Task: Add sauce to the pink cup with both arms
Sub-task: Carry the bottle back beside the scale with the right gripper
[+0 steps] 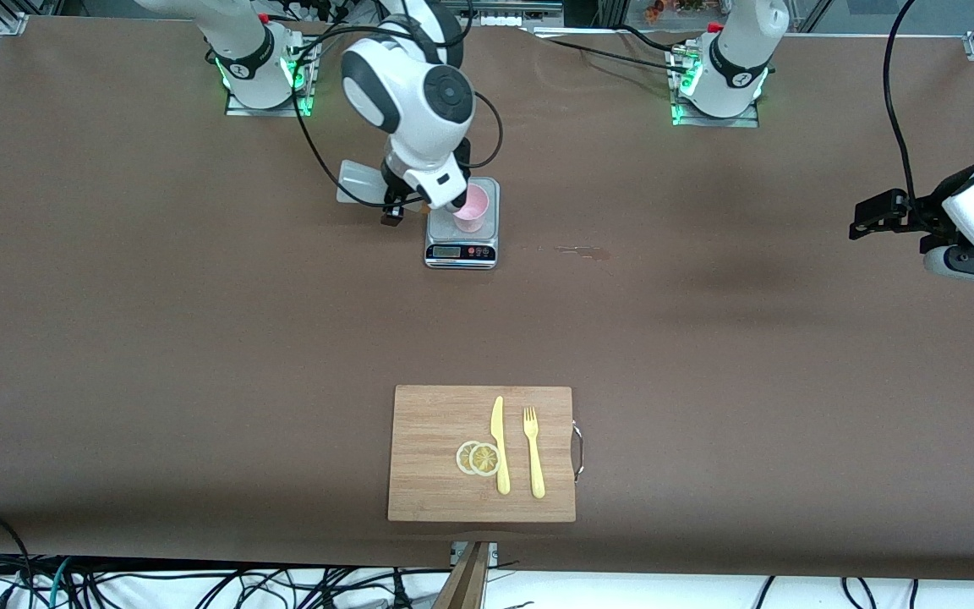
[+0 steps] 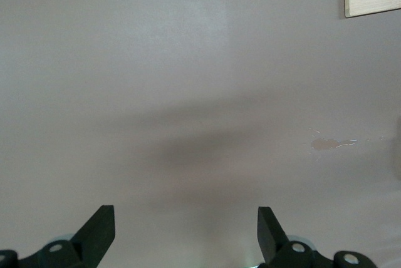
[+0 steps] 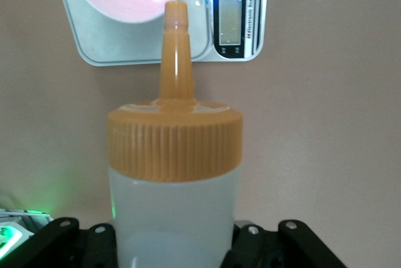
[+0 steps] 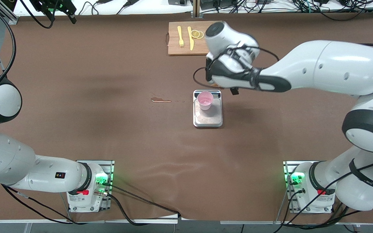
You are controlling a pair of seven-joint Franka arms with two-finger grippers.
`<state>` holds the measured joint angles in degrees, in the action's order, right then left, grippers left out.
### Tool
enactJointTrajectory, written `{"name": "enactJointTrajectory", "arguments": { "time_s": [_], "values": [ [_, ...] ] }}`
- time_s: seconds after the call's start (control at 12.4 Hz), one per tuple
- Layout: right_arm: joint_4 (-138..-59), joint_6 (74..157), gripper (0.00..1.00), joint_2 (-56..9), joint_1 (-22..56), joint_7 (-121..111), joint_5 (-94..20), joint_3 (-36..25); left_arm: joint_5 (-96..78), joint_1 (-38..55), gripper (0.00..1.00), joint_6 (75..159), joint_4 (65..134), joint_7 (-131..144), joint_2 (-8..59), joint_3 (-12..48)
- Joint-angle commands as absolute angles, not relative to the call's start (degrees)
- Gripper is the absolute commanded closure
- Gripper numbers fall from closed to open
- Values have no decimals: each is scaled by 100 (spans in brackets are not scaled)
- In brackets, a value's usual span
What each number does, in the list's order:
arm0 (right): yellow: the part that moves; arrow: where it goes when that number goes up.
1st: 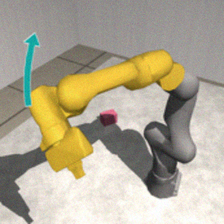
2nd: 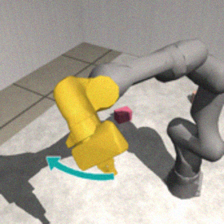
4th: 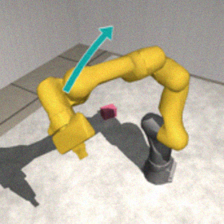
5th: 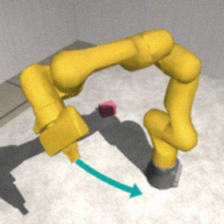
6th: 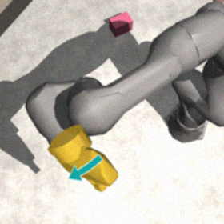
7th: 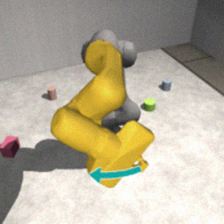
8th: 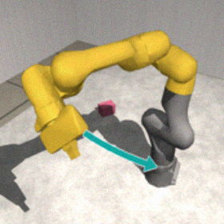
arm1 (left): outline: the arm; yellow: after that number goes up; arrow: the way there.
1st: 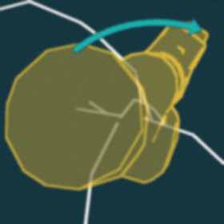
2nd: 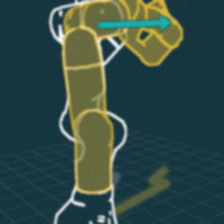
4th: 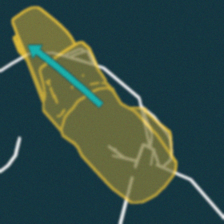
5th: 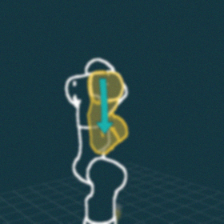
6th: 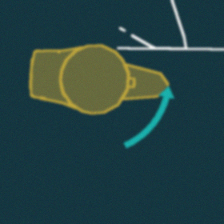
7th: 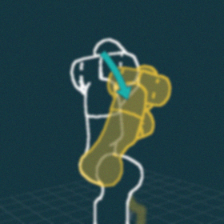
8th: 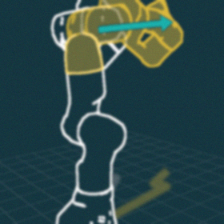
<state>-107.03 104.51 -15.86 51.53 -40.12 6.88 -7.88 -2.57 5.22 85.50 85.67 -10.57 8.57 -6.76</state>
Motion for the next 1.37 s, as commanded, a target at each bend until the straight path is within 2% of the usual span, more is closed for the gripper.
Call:
{"name": "enactJointTrajectory", "arguments": {
  "time_s": [0.0, 0.32, 0.72, 1.04, 1.29],
  "values": [
    [-10705, 10310, 86, -1135, 4581, -4726, 38, -738, -193, 545, 0, 8411, 8376, -1178, 932, -686],
    [-10705, 10292, 85, -949, 3369, -6534, -1227, -747, -211, 545, 0, 8411, 8376, -1178, 932, -686],
    [-10679, 10030, 85, -1151, 2059, -9005, -2933, -773, -211, 545, 0, 8411, 8376, -1178, 932, -686],
    [-10661, 9432, 85, -1993, 987, -11367, -4180, -843, -211, 545, 0, 8411, 8376, -1178, 940, -686],
    [-10652, 8739, 85, -2818, 503, -13055, -4753, -1212, -211, 545, 0, 8411, 8376, -1178, 940, -686]
  ]
}}
